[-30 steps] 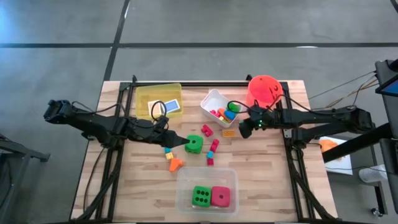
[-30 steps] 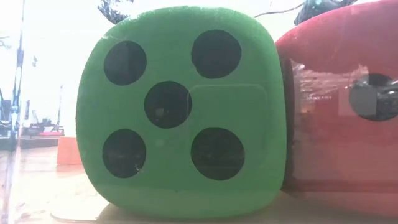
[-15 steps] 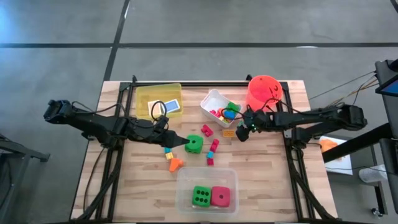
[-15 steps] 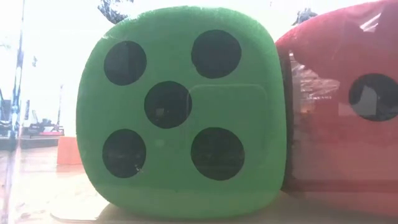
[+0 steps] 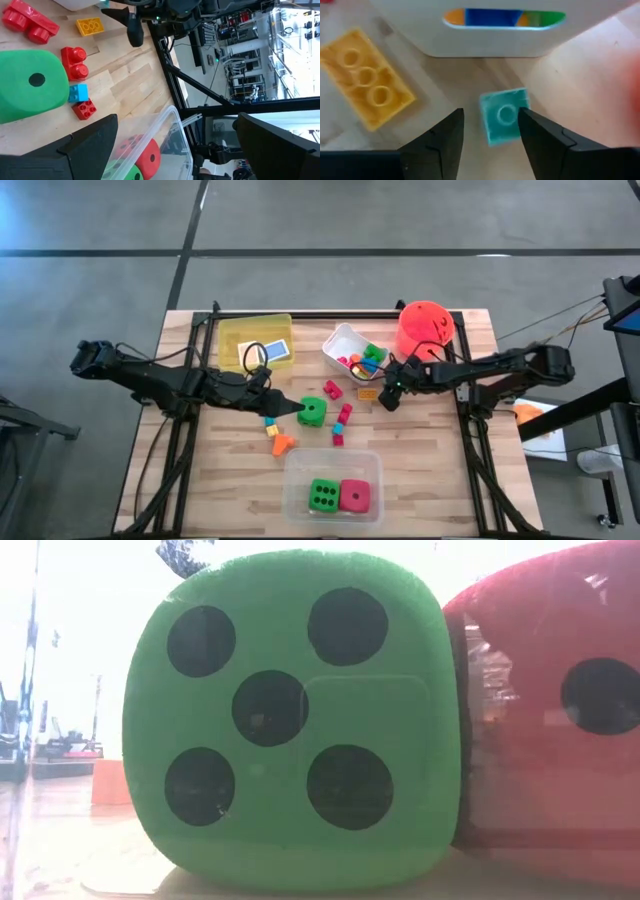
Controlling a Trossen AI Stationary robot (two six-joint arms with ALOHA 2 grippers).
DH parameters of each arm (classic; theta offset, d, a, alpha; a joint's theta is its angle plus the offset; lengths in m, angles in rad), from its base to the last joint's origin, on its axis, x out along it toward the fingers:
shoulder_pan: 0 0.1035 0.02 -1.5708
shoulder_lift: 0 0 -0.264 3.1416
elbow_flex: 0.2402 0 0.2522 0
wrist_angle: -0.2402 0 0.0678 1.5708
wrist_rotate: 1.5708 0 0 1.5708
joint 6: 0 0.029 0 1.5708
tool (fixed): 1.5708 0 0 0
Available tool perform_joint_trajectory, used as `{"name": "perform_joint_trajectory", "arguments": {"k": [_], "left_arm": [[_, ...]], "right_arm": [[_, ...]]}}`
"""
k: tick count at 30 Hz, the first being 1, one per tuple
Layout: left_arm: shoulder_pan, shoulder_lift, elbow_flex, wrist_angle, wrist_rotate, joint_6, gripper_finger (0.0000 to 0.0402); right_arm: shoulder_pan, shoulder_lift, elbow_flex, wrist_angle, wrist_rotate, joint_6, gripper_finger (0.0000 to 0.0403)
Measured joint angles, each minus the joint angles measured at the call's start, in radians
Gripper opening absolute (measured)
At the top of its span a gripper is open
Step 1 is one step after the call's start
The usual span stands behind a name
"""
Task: Pick & Place Toys
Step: Put the light blue game piece into the white bin
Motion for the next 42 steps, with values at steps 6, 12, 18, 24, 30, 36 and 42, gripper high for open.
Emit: {"name": "perform_joint_trajectory", "arguments": {"k": [6, 12, 18, 24, 30, 36, 42], "left_arm": [[0.0, 0.0, 0.0, 0.0, 0.019, -0.007, 0.0392], [0.0, 0.0, 0.0, 0.002, 0.019, -0.008, 0.0392], [0.0, 0.0, 0.0, 0.003, 0.018, -0.023, 0.0392], [0.0, 0.0, 0.0, 0.003, 0.019, -0.026, 0.0392], [0.0, 0.0, 0.0, 0.003, 0.019, -0.027, 0.0392], [0.0, 0.0, 0.0, 0.002, 0.019, -0.027, 0.0393], [0.0, 0.0, 0.0, 0.002, 0.019, -0.026, 0.0393]], "right_arm": [[-0.007, 0.034, -0.001, 0.006, 0.049, -0.005, 0.0174], [-0.007, 0.066, -0.001, 0.04, 0.061, -0.012, 0.0173], [-0.011, 0.079, -0.002, 0.066, 0.056, -0.001, 0.0173], [-0.04, 0.078, -0.002, 0.076, -0.006, 0.006, 0.0173], [-0.063, 0.078, -0.007, 0.075, -0.02, 0.052, 0.0136], [-0.081, 0.078, -0.008, 0.075, -0.067, 0.063, 0.0098], [-0.084, 0.072, -0.004, 0.073, -0.144, 0.089, 0.0098]]}}
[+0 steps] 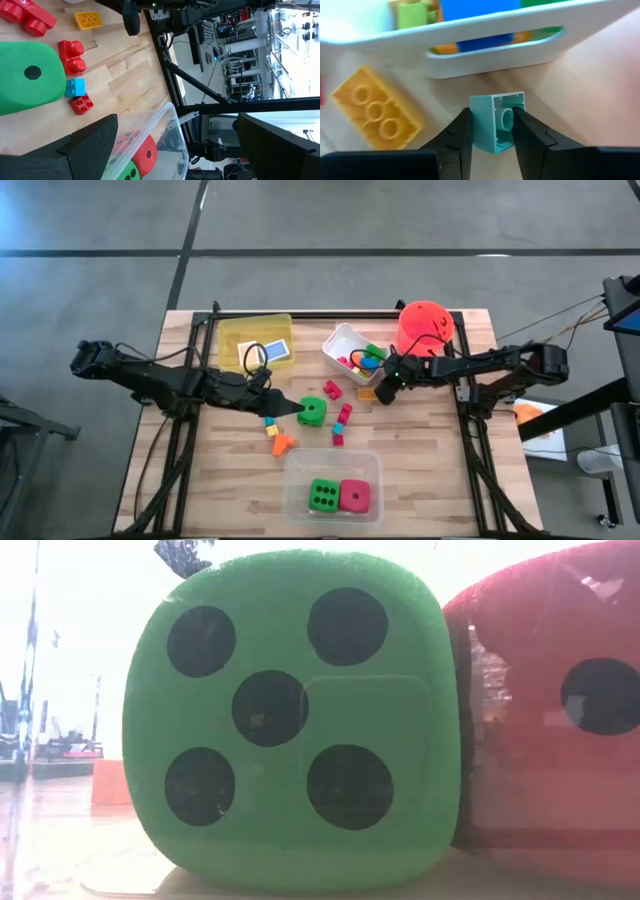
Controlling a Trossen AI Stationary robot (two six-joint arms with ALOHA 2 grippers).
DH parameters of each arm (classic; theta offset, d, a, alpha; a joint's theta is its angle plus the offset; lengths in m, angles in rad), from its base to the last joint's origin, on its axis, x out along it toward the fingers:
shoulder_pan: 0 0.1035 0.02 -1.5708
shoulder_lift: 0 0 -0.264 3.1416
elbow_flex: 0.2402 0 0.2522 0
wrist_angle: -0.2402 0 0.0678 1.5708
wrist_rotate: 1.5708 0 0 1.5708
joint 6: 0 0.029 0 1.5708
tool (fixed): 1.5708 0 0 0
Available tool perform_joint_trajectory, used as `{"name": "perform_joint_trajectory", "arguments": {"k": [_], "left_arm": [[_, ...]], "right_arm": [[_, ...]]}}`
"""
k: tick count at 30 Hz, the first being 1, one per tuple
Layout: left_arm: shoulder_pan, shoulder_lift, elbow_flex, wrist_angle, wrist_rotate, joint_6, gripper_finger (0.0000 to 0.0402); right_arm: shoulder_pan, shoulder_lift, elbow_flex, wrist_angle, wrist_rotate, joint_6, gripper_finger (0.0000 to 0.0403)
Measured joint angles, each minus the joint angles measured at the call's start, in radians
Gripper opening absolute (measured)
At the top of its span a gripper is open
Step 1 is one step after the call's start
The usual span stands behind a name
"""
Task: Pick & Place Toys
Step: Put the light blue game piece into the white bin
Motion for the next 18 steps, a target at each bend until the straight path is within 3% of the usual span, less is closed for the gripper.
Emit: {"name": "perform_joint_trajectory", "arguments": {"k": [18], "left_arm": [[0.0, 0.0, 0.0, -0.002, 0.0, 0.012, 0.0393]], "right_arm": [[0.001, -0.257, 0.001, -0.196, -0.251, 0.14, 0.0099]]}}
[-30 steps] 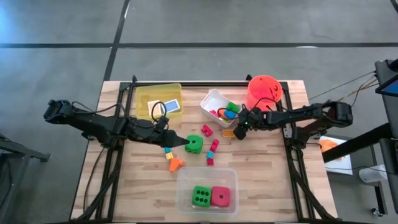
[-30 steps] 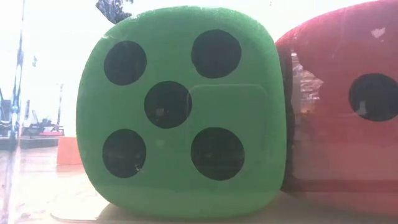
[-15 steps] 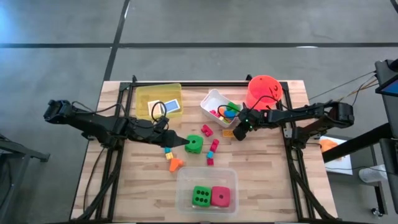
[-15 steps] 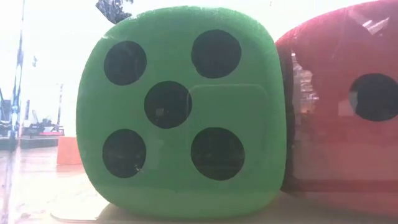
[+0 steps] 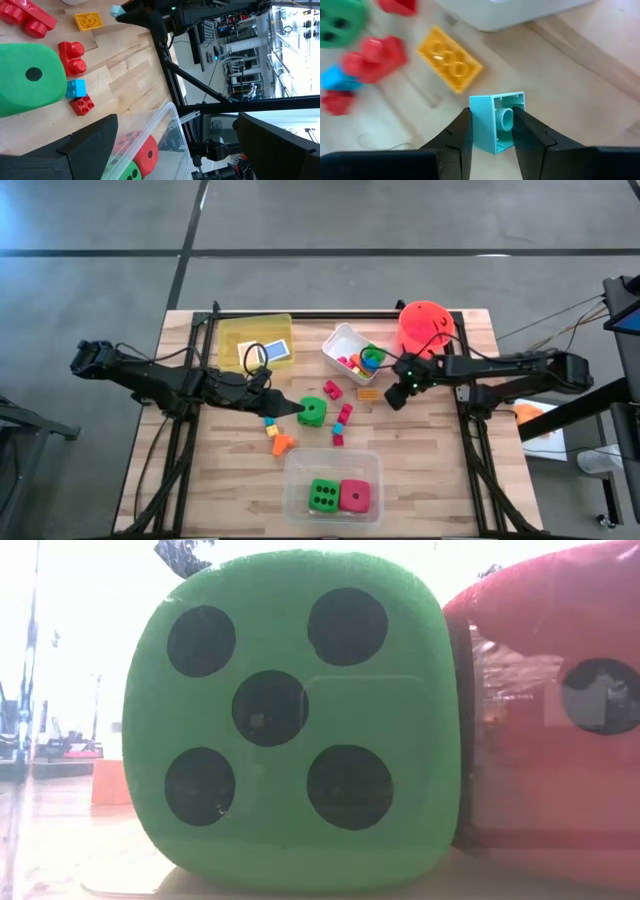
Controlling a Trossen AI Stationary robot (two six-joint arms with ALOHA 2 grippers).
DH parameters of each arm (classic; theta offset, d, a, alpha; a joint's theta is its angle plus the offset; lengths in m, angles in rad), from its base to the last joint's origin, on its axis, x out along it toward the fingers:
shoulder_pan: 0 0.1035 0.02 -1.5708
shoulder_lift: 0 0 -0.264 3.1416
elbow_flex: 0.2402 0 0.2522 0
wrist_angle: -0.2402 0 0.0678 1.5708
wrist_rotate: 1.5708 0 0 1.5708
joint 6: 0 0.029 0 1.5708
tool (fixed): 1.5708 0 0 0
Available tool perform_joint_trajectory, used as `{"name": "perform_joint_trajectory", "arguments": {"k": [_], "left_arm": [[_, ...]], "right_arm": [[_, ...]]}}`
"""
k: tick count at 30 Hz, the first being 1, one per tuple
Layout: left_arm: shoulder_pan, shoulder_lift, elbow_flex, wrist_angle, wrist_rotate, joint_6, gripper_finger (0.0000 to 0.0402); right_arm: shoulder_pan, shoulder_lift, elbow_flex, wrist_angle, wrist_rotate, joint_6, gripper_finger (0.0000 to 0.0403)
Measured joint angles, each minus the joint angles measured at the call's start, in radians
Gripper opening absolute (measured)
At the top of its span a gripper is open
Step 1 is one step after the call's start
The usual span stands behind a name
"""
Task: Pick & Place Toys
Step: Put the light blue game piece into the white bin
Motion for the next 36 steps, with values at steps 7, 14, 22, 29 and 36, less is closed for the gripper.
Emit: {"name": "perform_joint_trajectory", "arguments": {"k": [7, 14, 22, 29, 36], "left_arm": [[0.0, 0.0, 0.0, 0.0, 0.0, 0.008, 0.0393], [0.0, 0.0, 0.0, 0.0, 0.0, 0.007, 0.0393], [0.0, 0.0, 0.0, 0.001, 0.0, 0.007, 0.0393], [0.0, 0.0, 0.0, 0.001, 0.0, 0.007, 0.0393], [0.0, 0.0, 0.0, 0.002, 0.0, 0.007, 0.0393]], "right_arm": [[0.009, -0.125, 0.02, 0.002, -0.044, 0.07, 0.0099], [0.012, -0.168, 0.169, -0.017, -0.033, 0.033, 0.0098], [-0.086, 0.01, 0.45, -0.204, -0.026, -0.165, 0.0099], [-0.174, 0.297, 0.674, -0.318, -0.113, -0.345, 0.0098], [-0.172, 0.545, 0.842, -0.365, -0.111, -0.36, 0.0098]]}}
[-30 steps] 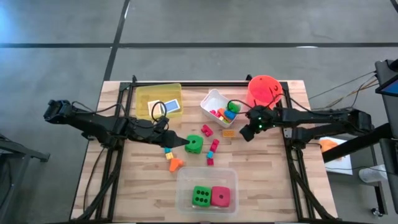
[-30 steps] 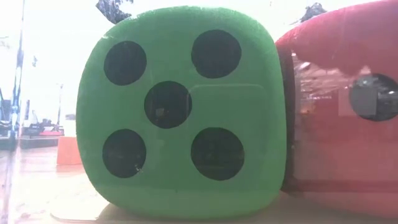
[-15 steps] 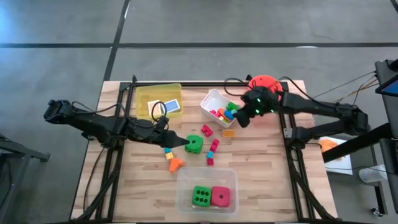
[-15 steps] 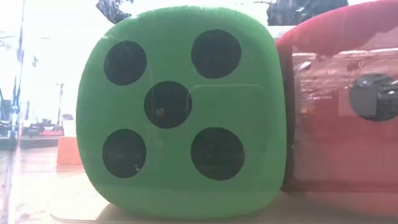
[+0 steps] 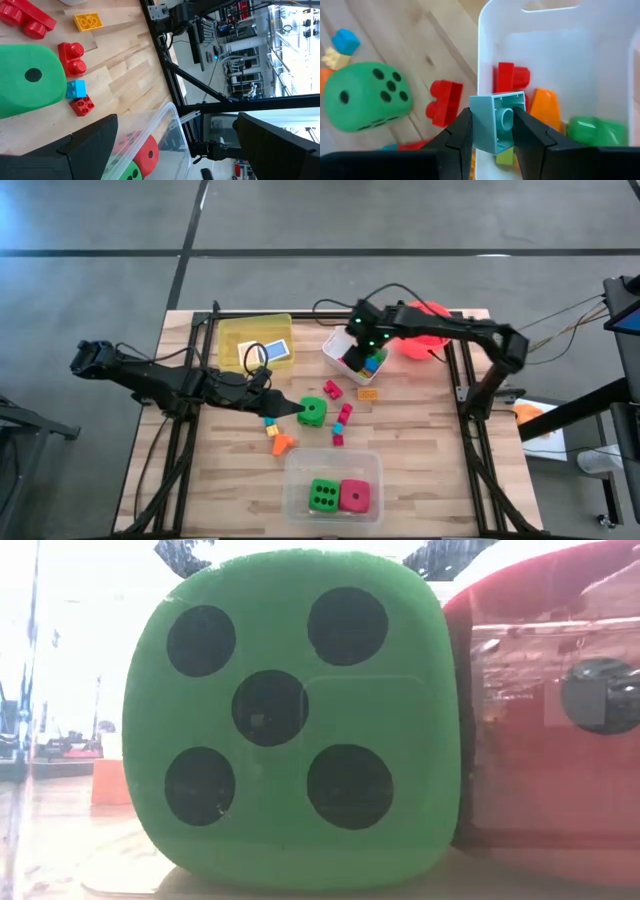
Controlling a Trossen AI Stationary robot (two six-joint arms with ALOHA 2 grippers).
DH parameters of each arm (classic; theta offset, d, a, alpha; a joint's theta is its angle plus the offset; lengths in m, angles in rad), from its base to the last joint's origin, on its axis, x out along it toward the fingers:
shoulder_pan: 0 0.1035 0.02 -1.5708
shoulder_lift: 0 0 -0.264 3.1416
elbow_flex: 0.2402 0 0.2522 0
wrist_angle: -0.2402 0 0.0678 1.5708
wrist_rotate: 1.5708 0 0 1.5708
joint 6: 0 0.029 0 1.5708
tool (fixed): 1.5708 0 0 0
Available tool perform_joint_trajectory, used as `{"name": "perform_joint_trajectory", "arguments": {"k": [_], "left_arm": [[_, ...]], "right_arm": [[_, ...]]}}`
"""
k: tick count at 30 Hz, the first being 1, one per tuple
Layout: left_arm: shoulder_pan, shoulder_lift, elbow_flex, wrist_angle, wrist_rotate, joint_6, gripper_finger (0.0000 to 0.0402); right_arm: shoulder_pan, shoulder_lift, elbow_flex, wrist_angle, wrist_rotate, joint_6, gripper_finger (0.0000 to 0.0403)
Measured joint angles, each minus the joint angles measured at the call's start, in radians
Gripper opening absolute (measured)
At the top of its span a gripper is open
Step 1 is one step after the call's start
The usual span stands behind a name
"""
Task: Pick & Place Toys
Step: Put the light blue game piece into the white bin
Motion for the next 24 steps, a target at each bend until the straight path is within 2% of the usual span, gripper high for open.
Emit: {"name": "perform_joint_trajectory", "arguments": {"k": [5, 24], "left_arm": [[0.0, 0.0, 0.0, 0.0, 0.0, 0.0, 0.0393], [0.0, 0.0, 0.0, 0.0, 0.0, 0.0, 0.0392]], "right_arm": [[0.002, 0.086, 0.047, -0.055, 0.046, 0.002, 0.0098], [0.029, 0.087, -0.113, -0.036, 0.053, -0.087, 0.0098]]}}
